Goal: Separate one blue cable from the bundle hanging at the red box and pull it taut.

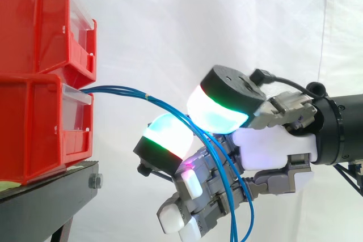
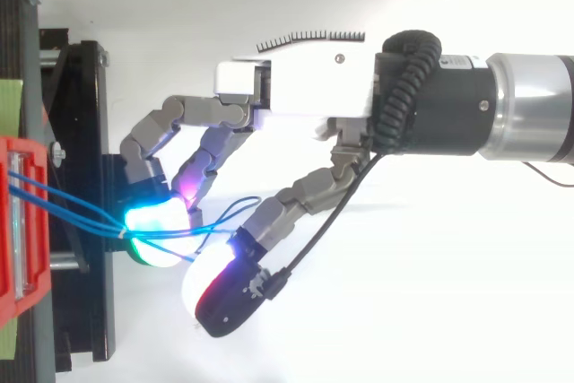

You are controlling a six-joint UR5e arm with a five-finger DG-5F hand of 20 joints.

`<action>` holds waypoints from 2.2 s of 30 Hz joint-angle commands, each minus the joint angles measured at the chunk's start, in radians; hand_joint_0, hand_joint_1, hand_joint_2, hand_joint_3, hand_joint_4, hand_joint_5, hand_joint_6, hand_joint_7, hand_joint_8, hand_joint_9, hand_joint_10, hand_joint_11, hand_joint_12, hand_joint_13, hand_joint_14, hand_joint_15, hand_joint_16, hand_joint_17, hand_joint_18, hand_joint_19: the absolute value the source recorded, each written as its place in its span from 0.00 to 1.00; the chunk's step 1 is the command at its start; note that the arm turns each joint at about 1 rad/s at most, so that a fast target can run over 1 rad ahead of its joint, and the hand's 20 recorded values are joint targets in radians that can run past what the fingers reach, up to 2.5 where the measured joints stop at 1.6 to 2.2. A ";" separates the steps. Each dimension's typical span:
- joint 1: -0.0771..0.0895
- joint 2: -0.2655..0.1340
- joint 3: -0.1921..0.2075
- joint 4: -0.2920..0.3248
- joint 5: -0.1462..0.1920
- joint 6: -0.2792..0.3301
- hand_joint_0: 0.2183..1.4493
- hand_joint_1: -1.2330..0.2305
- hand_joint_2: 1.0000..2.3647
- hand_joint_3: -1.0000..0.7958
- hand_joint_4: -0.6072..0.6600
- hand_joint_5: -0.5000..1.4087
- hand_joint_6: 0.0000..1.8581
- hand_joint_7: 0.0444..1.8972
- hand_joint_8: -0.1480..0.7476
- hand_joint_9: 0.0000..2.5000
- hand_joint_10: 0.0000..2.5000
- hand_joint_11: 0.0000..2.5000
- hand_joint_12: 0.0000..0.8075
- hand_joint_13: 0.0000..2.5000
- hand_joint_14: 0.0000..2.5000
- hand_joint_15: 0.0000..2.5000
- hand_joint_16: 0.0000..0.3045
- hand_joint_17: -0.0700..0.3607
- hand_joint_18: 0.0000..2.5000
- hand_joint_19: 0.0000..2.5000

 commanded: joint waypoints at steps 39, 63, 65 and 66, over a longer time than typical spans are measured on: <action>0.002 0.000 0.000 0.001 0.000 -0.012 0.19 0.20 0.00 0.28 0.46 0.22 0.47 0.59 0.49 0.41 0.01 0.30 0.39 0.34 0.01 0.16 0.12 0.35 0.32 0.13; 0.003 0.000 0.000 0.001 0.000 -0.016 0.41 0.24 0.00 0.28 0.35 0.18 0.49 0.62 0.46 0.36 0.01 0.31 0.37 0.31 0.01 0.16 0.11 0.33 0.30 0.14; 0.003 0.000 0.000 -0.001 0.000 -0.016 0.43 0.24 0.00 0.28 0.32 0.18 0.50 0.62 0.46 0.35 0.01 0.31 0.37 0.31 0.01 0.16 0.11 0.33 0.30 0.13; 0.003 0.000 0.000 -0.001 0.000 -0.016 0.43 0.24 0.00 0.28 0.32 0.17 0.50 0.61 0.45 0.35 0.01 0.30 0.37 0.31 0.01 0.16 0.11 0.33 0.30 0.13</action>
